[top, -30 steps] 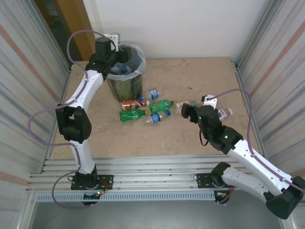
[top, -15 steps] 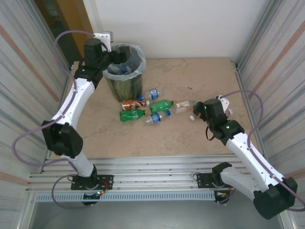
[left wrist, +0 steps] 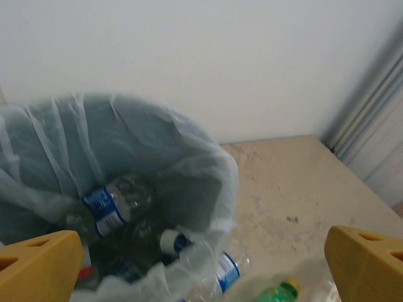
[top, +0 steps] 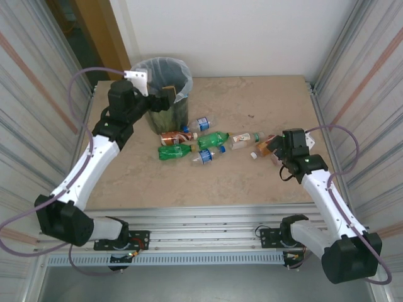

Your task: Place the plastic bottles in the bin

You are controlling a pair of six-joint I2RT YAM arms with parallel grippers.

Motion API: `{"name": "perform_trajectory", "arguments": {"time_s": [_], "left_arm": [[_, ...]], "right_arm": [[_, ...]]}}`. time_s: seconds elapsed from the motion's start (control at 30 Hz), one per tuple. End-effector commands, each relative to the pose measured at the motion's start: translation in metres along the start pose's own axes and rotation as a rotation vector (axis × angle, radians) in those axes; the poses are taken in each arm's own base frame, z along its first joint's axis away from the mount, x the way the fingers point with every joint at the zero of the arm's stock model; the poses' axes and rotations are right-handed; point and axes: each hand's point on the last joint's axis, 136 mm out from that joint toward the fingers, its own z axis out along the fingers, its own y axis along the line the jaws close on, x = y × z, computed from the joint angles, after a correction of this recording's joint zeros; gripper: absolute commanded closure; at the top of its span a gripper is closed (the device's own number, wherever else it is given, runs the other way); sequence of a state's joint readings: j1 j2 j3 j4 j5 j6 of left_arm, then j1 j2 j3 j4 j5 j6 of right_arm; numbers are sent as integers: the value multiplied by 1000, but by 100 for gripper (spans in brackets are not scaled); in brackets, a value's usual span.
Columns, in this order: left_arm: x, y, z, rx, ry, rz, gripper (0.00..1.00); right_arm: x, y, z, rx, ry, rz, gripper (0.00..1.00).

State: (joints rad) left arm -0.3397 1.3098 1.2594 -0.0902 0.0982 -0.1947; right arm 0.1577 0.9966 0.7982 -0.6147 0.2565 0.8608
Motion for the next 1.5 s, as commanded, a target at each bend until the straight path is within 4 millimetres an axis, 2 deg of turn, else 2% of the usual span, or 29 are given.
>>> {"name": "perform_trajectory", "arguments": {"time_s": [0.0,0.17,0.33,0.57,0.83,1.1,1.2,1.47], "left_arm": [[-7,-7,-21,-3,-62,-28,1],[14,-5,-38,-12,-49,-85,1],[22,-2,-49,-33,-51,-106,1],[29,-1,-44,-34,-24,-113,1],[38,-3,-34,-21,3,-124,1],[42,-2,-29,-22,19,-125,1],[44,-3,-27,-17,25,-128,1],[47,-4,-23,-8,34,-135,1]], "right_arm": [[9,-17,15,59,65,31,2],[0,-30,35,95,105,75,2],[-9,-37,59,100,152,130,2],[-25,-39,90,103,184,171,2],[-40,-31,119,109,208,182,2],[-35,-31,143,145,270,189,1],[-29,-35,147,161,286,188,0],[-10,-48,152,197,334,163,7]]}}
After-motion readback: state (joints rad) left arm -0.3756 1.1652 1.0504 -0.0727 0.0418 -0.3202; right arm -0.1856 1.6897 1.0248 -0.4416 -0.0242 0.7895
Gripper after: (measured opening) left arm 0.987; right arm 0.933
